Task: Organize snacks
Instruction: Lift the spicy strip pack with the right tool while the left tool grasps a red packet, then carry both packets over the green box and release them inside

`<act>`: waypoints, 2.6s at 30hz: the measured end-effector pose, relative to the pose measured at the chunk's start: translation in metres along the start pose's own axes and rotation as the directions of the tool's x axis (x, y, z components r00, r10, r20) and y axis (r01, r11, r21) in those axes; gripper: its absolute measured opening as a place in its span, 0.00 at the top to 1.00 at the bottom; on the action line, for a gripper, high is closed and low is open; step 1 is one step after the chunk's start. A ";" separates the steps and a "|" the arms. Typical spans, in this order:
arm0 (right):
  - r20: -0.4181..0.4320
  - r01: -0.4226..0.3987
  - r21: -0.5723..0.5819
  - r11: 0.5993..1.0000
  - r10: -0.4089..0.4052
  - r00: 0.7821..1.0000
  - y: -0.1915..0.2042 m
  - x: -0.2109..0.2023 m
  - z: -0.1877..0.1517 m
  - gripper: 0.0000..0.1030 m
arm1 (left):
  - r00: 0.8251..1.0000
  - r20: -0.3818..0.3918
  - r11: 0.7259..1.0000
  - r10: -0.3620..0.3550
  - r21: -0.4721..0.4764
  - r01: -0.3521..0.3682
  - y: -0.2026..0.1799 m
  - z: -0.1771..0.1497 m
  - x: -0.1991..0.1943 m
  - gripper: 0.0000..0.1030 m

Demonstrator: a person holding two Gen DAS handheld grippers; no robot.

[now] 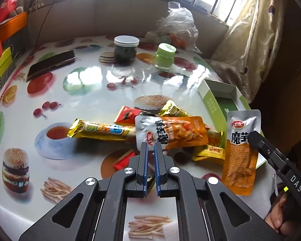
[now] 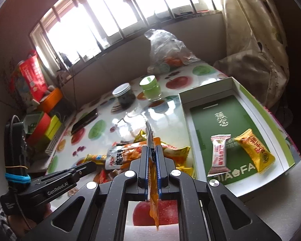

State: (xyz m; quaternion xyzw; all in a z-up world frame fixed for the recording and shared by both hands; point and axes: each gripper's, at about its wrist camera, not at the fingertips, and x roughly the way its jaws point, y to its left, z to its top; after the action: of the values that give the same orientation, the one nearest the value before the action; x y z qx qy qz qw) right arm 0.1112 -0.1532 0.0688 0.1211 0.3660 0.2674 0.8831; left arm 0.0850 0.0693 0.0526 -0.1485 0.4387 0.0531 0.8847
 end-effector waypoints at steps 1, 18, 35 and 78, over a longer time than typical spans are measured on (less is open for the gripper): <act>0.001 -0.001 0.001 1.000 0.001 1.000 -0.001 -0.001 0.000 0.94 | 1.000 -0.002 1.000 0.000 -0.007 0.000 0.001 0.000 0.000 0.94; -0.017 -0.026 0.007 1.000 0.026 1.000 -0.002 0.002 -0.005 0.94 | 0.986 -0.146 0.992 0.077 -0.088 -0.090 0.026 -0.027 0.034 0.47; -0.015 -0.019 0.013 1.000 0.019 1.000 0.000 -0.002 -0.005 0.94 | 0.983 -0.119 0.990 0.141 0.031 -0.138 0.009 -0.030 0.035 0.75; 0.038 0.139 0.134 0.981 -0.145 0.989 -0.101 -0.022 0.042 0.94 | 0.969 -0.104 0.961 -0.223 0.141 0.237 -0.130 0.042 0.045 0.75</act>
State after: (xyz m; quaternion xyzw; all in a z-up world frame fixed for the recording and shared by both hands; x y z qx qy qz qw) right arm 0.1666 -0.2500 0.0700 0.1588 0.3693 0.1762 0.8985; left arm 0.1740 -0.0428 0.0689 -0.1325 0.4593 -0.0903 0.8737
